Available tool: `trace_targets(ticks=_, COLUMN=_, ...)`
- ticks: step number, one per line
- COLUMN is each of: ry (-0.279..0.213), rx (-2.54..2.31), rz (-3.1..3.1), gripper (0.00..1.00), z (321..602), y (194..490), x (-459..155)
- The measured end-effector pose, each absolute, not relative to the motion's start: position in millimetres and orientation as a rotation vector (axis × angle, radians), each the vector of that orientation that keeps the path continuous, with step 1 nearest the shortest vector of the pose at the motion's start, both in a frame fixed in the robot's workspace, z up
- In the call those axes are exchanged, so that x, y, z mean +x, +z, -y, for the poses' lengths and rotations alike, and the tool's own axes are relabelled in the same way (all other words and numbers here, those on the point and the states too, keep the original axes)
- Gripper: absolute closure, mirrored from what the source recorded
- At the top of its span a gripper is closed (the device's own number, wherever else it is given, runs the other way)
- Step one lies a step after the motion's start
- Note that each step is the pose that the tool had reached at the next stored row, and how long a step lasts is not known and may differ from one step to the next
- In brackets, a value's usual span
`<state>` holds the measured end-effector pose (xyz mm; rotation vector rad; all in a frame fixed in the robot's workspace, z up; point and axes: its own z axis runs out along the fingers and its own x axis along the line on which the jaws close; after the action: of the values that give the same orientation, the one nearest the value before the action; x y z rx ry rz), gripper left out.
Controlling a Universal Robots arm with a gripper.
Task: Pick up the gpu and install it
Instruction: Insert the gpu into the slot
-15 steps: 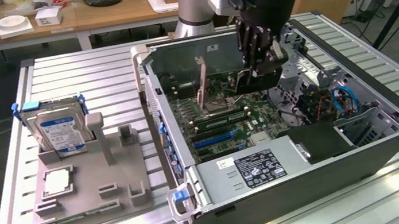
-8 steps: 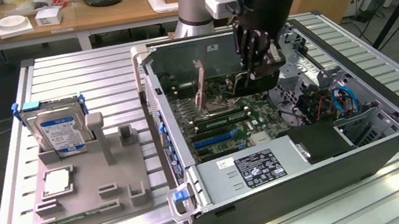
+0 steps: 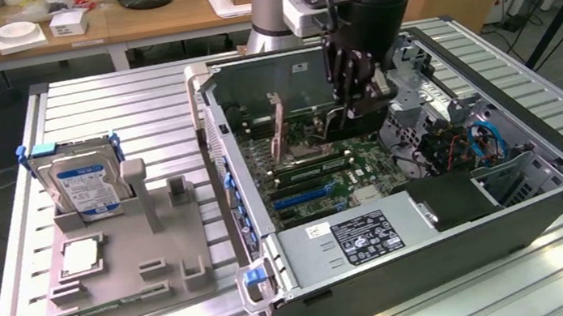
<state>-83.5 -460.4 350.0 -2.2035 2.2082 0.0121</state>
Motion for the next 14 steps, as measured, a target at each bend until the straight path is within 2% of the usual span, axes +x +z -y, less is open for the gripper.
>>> trace_targets(ticks=14, ry=0.013, rx=-2.244, rz=-2.167, gripper=0.74, z=460, y=331, x=-92)
